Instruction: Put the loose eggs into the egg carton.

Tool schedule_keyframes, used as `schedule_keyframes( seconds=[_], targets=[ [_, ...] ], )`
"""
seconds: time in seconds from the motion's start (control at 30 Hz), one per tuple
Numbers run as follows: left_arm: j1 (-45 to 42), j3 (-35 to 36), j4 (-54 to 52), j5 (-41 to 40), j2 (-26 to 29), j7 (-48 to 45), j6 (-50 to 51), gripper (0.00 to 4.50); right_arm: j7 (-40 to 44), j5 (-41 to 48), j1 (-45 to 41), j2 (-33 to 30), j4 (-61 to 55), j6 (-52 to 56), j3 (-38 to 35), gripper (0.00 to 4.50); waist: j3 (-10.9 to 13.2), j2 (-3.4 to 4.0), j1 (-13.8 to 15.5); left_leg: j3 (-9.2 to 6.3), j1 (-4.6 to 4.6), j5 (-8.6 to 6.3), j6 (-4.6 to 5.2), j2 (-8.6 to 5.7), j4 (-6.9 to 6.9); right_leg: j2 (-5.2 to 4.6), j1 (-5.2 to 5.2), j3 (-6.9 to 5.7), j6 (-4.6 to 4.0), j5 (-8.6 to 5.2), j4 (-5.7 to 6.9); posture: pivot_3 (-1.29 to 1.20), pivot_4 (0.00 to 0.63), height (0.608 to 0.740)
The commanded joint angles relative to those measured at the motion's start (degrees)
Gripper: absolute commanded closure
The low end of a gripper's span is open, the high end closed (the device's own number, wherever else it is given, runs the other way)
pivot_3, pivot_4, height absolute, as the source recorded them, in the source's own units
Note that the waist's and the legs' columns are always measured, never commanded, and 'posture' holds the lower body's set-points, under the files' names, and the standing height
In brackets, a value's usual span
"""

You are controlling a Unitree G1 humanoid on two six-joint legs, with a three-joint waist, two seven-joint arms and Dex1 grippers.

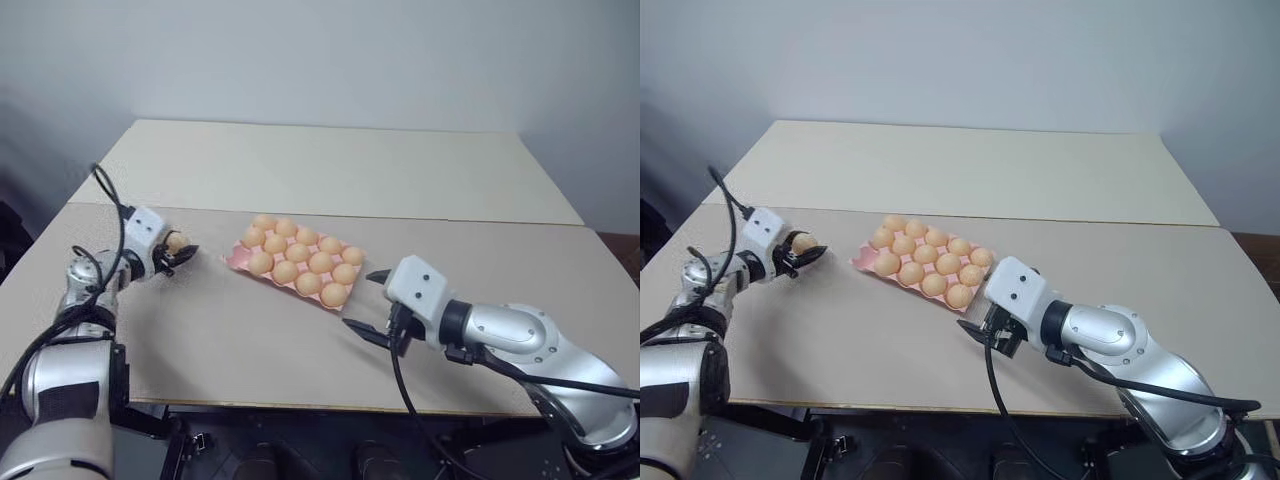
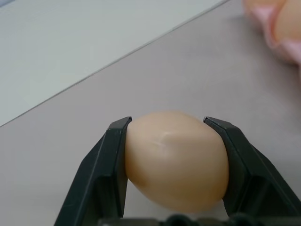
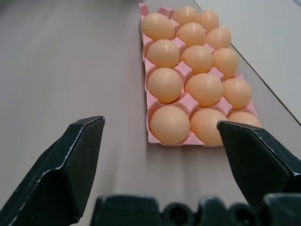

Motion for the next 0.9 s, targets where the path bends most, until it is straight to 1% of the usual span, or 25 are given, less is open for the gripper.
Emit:
schedule_keyframes(
  seconds=[0.03, 0.13, 0.27, 0.5, 0.7, 0.77, 0.83, 0.9],
  targets=[
    [-1.6, 3.8, -2.6, -6.5, 0.8, -13.2, 4.0, 2.28, -0.2, -0.3, -0.9, 0.3, -1.0, -0.7, -0.5, 0.0, 0.0, 0.0, -0.1, 0.0, -0.01, 0.0, 0.0, 0.0, 0.01, 0.0, 0.0, 0.0, 0.0, 0.0, 0.0, 0.0, 0.15, 0.74],
    [-1.7, 4.2, -3.0, -8.1, 0.0, -19.8, 7.4, 2.28, -0.1, -0.5, -1.0, 0.2, -0.9, -0.9, -0.2, 0.0, 0.0, 0.0, -0.3, 0.0, 0.01, 0.0, 0.0, 0.0, 0.0, 0.01, 0.0, 0.0, 0.0, 0.0, 0.01, 0.0, 0.15, 0.74],
    [-2.8, 3.5, -2.8, -8.3, -1.6, -22.8, 11.6, 2.28, -0.8, -1.0, -1.0, 0.6, -0.8, -0.9, 0.0, 0.0, 0.0, 0.0, -0.3, -0.01, 0.01, 0.0, 0.01, 0.0, 0.02, 0.01, 0.01, 0.0, 0.0, 0.0, 0.02, 0.0, 0.15, 0.74],
    [-4.2, 0.8, -3.0, -5.7, -5.4, -21.6, 8.7, 2.28, -2.8, -1.9, 1.1, 1.3, -2.3, 0.0, -0.2, 0.0, 0.0, 0.0, -0.2, -0.04, -0.02, 0.0, 0.01, 0.0, 0.02, 0.01, -0.01, 0.0, 0.0, 0.0, 0.02, 0.0, 0.15, 0.74],
    [-5.2, 0.5, -2.6, -5.5, -6.1, -19.7, 7.0, 2.28, -4.0, -2.1, 2.0, 1.4, -3.3, 0.4, 0.0, 0.0, 0.0, 0.0, -0.5, -0.04, -0.01, 0.0, 0.01, 0.0, 0.03, 0.01, -0.01, 0.01, 0.0, 0.0, 0.02, 0.0, 0.15, 0.74],
    [-5.3, 0.9, -2.5, -6.0, -6.3, -19.9, 6.7, 1.59, -4.2, -2.2, 2.3, 1.4, -3.5, 0.4, 0.0, 0.0, 0.0, 0.0, -0.5, -0.04, -0.01, 0.0, 0.01, 0.0, 0.04, 0.01, -0.01, 0.01, 0.0, 0.0, 0.02, 0.0, 0.15, 0.74],
    [-5.3, 0.9, -2.5, -6.0, -6.4, -19.8, 6.7, 1.04, -4.4, -2.2, 2.4, 1.3, -3.6, 0.4, 0.0, 0.0, 0.0, 0.0, -0.4, -0.05, -0.01, 0.0, 0.01, 0.0, 0.04, 0.01, -0.01, 0.01, 0.0, 0.0, 0.02, 0.0, 0.15, 0.74],
    [-5.3, 0.9, -2.6, -6.0, -6.3, -20.1, 6.7, 0.38, -4.5, -2.3, 2.4, 1.2, -3.7, 0.5, 0.0, 0.0, 0.0, 0.0, -0.3, -0.05, -0.01, 0.0, 0.01, 0.0, 0.04, 0.01, 0.0, 0.01, 0.0, 0.0, 0.02, 0.0, 0.15, 0.74]
  ],
)
